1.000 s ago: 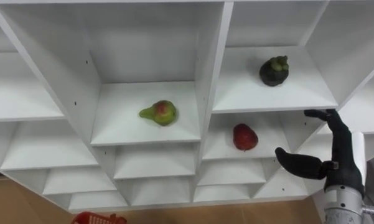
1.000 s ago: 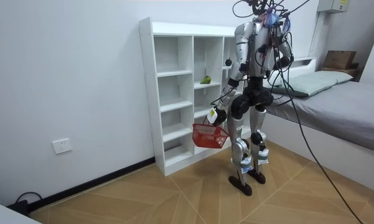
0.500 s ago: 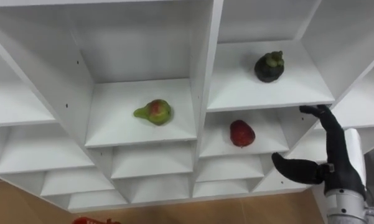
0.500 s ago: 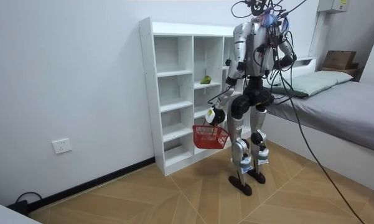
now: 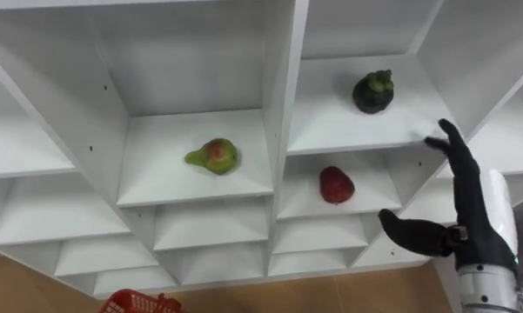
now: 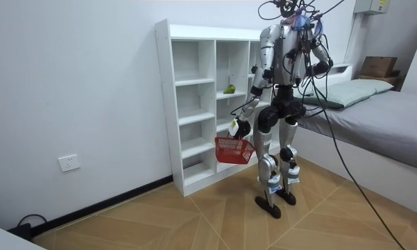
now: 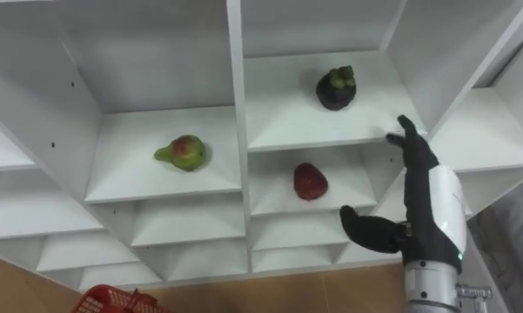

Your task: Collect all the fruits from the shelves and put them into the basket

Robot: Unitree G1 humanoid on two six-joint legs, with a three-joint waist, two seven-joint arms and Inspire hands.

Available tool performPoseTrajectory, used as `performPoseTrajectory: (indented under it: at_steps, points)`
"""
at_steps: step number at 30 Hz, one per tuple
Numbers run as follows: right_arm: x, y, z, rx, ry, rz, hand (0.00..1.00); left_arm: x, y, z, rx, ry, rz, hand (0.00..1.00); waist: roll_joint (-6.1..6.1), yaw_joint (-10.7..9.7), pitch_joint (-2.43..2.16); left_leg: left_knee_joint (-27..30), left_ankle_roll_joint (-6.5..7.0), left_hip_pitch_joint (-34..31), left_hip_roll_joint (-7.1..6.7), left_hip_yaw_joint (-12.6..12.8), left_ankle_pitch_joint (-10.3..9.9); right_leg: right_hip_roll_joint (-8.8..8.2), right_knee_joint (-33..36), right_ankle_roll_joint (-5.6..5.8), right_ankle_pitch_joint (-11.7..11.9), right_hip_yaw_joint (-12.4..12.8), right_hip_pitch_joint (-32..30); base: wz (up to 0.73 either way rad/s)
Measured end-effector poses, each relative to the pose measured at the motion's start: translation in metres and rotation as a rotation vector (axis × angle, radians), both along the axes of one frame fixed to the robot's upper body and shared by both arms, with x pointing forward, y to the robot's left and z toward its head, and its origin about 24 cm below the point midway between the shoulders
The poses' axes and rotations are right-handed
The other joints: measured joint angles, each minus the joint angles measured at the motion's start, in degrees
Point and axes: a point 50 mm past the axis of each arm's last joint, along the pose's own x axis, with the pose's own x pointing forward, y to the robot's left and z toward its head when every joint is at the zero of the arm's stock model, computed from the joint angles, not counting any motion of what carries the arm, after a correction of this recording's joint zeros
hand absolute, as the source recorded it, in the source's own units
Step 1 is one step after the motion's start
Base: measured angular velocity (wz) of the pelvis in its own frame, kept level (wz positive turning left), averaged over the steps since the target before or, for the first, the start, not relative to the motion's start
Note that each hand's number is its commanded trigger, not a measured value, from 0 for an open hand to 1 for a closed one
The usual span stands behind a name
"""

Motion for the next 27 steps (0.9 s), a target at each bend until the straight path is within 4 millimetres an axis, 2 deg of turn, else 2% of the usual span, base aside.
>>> performPoseTrajectory:
  at_steps: [1,2,3,4,6,10,12,14,18,24,27]
  points:
    - [0.000,0.005,0.002,0.006,-0.014,0.033,0.00,0.002,0.000,0.000,-0.007,-0.002,-0.004,1.00,-0.14,0.1,-0.24,-0.2,0.00,0.1,0.01,0.0,0.0,-0.01,-0.1,0.02,0.0,0.1,0.2,0.00]
    - [0.000,0.007,0.002,0.007,-0.015,0.049,0.00,0.002,-0.001,0.000,-0.009,-0.002,-0.006,1.00,0.07,0.1,-0.17,-0.3,0.00,0.1,0.02,0.0,0.0,-0.01,-0.1,0.03,0.0,0.1,0.3,0.00]
    - [-0.001,0.010,0.002,-0.007,-0.010,0.076,0.00,0.003,-0.001,0.000,-0.012,-0.004,-0.008,1.00,-0.20,0.1,-0.39,-0.3,0.00,0.2,0.06,0.0,0.0,-0.05,-0.1,0.07,0.0,0.1,0.3,0.00]
    - [-0.001,0.013,0.000,-0.026,-0.002,0.098,0.00,0.004,-0.001,0.000,-0.014,-0.005,-0.013,1.00,-0.10,0.1,-0.39,-0.3,0.01,0.2,0.14,0.0,0.0,-0.05,-0.1,0.18,0.1,0.3,0.3,0.00]
    - [-0.003,0.015,-0.006,-0.060,0.022,0.121,0.00,0.005,-0.002,0.000,-0.019,-0.005,-0.015,1.00,0.18,0.1,-0.32,-0.4,0.05,0.3,0.10,0.1,0.0,-0.05,0.0,0.37,0.2,0.7,0.3,-0.05]
    - [-0.008,0.016,-0.022,-0.129,0.108,0.164,0.00,0.006,-0.005,0.000,-0.033,0.003,-0.038,1.00,1.50,-0.1,-0.21,-1.6,0.36,1.2,0.00,0.8,0.2,0.01,0.2,0.65,0.4,1.6,0.3,-0.12]
    - [-0.010,0.016,-0.027,-0.149,0.129,0.175,0.00,0.008,-0.006,0.001,-0.036,-0.007,-0.044,1.00,1.91,-0.6,0.04,-1.7,0.40,1.2,-0.02,0.9,0.2,0.03,0.3,0.68,0.5,1.7,0.1,-0.05]
    - [-0.013,0.017,-0.031,-0.150,0.155,0.187,0.00,0.011,-0.007,0.002,-0.040,-0.023,-0.050,1.00,2.05,-1.1,0.08,-1.8,0.41,1.1,0.03,0.8,0.2,0.17,0.5,0.68,0.5,1.7,-0.2,-0.02]
    - [-0.015,0.018,-0.033,-0.134,0.165,0.189,0.00,0.015,-0.011,0.003,-0.050,-0.036,-0.074,1.00,1.72,-1.4,0.10,-1.8,0.41,1.1,0.05,1.0,0.2,0.48,0.5,0.67,0.4,2.0,-0.3,-0.03]
    - [-0.013,0.018,-0.029,-0.091,0.143,0.183,0.00,0.016,-0.017,0.002,-0.067,-0.038,-0.088,1.00,0.55,-1.3,0.22,-1.8,0.42,1.2,0.07,1.9,0.2,0.61,0.4,0.67,0.5,3.1,-0.3,-0.07]
    - [-0.009,0.020,-0.023,-0.065,0.107,0.185,0.00,0.017,-0.016,0.001,-0.067,-0.034,-0.082,1.00,0.57,-1.3,0.31,-1.9,0.42,1.1,0.11,2.2,0.2,0.67,0.3,0.67,0.5,3.2,-0.4,-0.02]
